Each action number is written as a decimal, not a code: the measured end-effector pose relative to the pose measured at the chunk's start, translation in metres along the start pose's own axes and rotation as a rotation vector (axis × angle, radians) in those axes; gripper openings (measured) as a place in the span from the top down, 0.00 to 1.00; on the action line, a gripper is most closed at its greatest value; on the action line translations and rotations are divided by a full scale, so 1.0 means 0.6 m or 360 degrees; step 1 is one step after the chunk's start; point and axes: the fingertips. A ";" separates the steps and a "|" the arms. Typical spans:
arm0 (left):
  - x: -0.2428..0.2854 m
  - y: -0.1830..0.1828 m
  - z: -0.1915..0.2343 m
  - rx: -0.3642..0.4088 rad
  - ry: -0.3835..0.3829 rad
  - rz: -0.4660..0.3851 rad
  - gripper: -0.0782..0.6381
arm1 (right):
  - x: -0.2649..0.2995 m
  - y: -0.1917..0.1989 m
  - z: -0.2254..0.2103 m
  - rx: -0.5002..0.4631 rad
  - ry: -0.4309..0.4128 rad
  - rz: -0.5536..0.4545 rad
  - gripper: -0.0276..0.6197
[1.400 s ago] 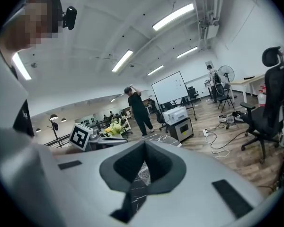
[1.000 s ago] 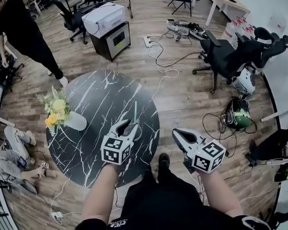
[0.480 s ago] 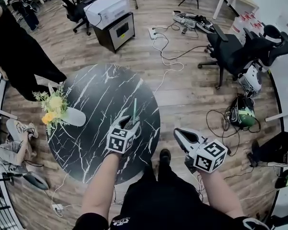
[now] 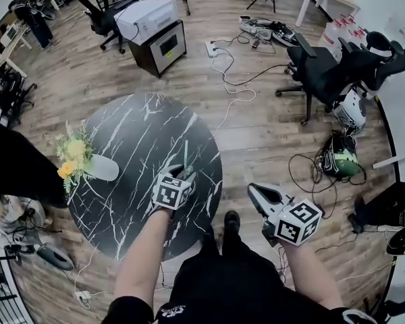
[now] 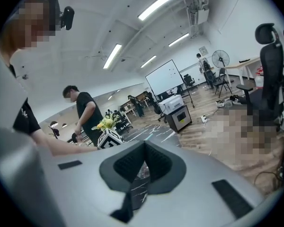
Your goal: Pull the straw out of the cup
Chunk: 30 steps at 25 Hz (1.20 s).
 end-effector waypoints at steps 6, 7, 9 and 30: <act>0.006 0.006 0.007 0.0034 -0.0030 0.0023 0.74 | -0.015 0.010 0.000 0.0022 0.0028 -0.0004 0.95; 0.007 0.008 0.008 0.0034 -0.0029 0.0027 0.74 | -0.017 0.012 0.001 0.0027 0.0029 -0.0003 0.95; 0.009 0.010 0.007 0.0035 -0.0024 0.0031 0.74 | -0.018 0.015 0.003 0.0032 0.0030 -0.0002 0.95; -0.162 -0.101 0.014 -0.0002 -0.0075 -0.0470 0.85 | -0.041 -0.013 0.069 -0.0087 0.0068 -0.0071 0.95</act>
Point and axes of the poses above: the fingertips, and each gripper's own axes: x forward along the fingers, z to its left, y out of its underside, and after that the axes turned 4 degrees about y, right-handed
